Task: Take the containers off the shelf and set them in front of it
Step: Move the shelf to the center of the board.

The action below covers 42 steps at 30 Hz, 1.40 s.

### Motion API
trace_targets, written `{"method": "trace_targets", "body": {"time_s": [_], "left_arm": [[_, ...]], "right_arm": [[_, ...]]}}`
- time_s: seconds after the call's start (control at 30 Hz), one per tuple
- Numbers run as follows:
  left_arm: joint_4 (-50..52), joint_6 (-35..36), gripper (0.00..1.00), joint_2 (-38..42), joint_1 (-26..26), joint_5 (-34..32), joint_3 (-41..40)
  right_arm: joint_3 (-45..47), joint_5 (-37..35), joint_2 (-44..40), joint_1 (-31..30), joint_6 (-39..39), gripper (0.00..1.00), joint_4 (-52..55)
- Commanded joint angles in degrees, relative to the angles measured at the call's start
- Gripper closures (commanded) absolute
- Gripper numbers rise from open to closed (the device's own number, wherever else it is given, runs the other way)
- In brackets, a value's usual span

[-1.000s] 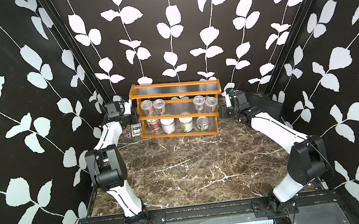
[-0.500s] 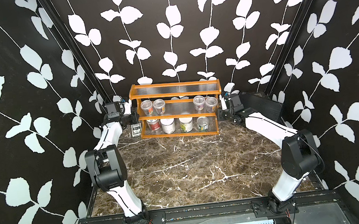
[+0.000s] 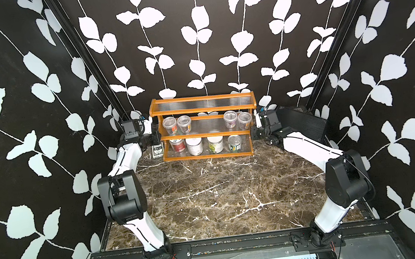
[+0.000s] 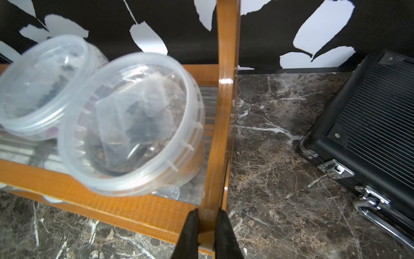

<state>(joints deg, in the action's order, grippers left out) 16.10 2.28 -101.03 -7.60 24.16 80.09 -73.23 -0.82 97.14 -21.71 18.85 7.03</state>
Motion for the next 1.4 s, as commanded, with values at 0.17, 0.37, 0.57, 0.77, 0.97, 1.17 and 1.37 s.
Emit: {"method": "trace_targets", "body": {"time_s": [0.17,0.37,0.57,0.77,0.97,1.17,1.37], "left_arm": [[1.53,-0.69,1.0,8.86,3.38,4.37,-7.29],[1.07,-2.57,1.0,13.37,5.45,3.58,-12.06],[1.34,-4.12,1.0,17.33,8.9,2.42,-16.47],[0.0,-7.16,1.0,20.89,12.4,0.97,-20.97],[-1.05,-8.76,1.0,22.39,15.27,-0.95,-23.68],[-5.59,-9.89,1.0,22.14,16.23,-3.91,-25.27],[-11.7,-10.99,1.0,19.41,17.58,-5.48,-25.65]], "right_arm": [[7.13,-1.06,-7.37,0.53,-2.31,0.95,-0.48],[11.43,-0.07,-12.56,2.91,-4.12,0.95,0.44],[15.97,1.27,-17.04,6.28,-5.32,0.95,1.06],[19.5,1.68,-21.08,9.08,-6.52,0.96,1.69],[24.32,3.19,-25.09,12.33,-7.84,0.95,-1.16],[24.56,4.07,-24.63,14.44,-10.01,0.96,-2.51],[25.7,3.23,-23.69,15.47,-10.92,0.96,-6.27]]}}
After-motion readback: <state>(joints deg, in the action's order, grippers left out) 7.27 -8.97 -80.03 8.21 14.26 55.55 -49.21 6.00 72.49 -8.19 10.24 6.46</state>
